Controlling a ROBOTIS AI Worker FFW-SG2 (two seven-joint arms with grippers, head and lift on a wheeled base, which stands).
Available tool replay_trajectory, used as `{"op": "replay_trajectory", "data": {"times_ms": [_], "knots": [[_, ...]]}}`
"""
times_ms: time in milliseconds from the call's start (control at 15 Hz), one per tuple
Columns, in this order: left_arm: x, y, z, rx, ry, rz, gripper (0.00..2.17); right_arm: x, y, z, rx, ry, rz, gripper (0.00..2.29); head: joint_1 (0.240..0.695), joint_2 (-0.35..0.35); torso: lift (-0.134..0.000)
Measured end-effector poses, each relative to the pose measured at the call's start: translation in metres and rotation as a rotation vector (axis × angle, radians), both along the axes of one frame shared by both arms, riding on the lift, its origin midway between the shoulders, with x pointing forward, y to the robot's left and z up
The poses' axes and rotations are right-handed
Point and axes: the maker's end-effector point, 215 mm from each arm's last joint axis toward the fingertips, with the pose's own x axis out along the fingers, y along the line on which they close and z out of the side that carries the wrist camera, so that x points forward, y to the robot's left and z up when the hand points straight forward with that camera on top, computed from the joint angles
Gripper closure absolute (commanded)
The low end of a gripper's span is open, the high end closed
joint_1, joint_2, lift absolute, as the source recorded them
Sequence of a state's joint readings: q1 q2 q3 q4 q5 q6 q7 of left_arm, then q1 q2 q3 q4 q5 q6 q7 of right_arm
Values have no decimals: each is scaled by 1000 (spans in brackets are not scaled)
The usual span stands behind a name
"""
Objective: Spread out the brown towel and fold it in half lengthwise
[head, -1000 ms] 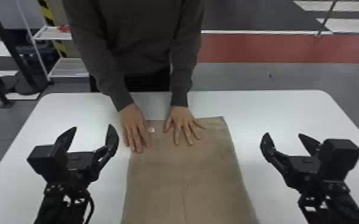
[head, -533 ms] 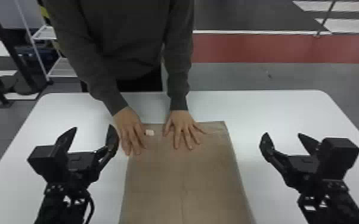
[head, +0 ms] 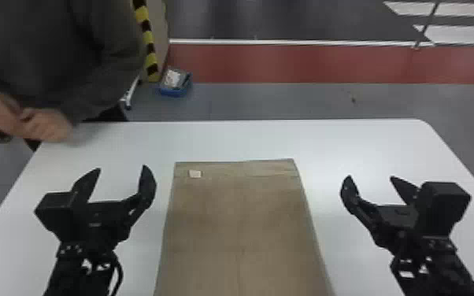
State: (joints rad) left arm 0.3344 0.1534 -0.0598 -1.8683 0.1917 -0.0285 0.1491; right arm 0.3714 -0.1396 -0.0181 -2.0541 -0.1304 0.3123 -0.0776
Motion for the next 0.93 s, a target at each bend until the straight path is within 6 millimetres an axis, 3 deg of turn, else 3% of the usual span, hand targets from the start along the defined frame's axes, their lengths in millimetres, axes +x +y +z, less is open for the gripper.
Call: {"op": "replay_trajectory", "data": {"times_ms": [933], "knots": [[2, -3, -1, -22, -4, -23, 76, -2, 0, -5, 1, 9, 3, 167, 695, -18, -125]]}}
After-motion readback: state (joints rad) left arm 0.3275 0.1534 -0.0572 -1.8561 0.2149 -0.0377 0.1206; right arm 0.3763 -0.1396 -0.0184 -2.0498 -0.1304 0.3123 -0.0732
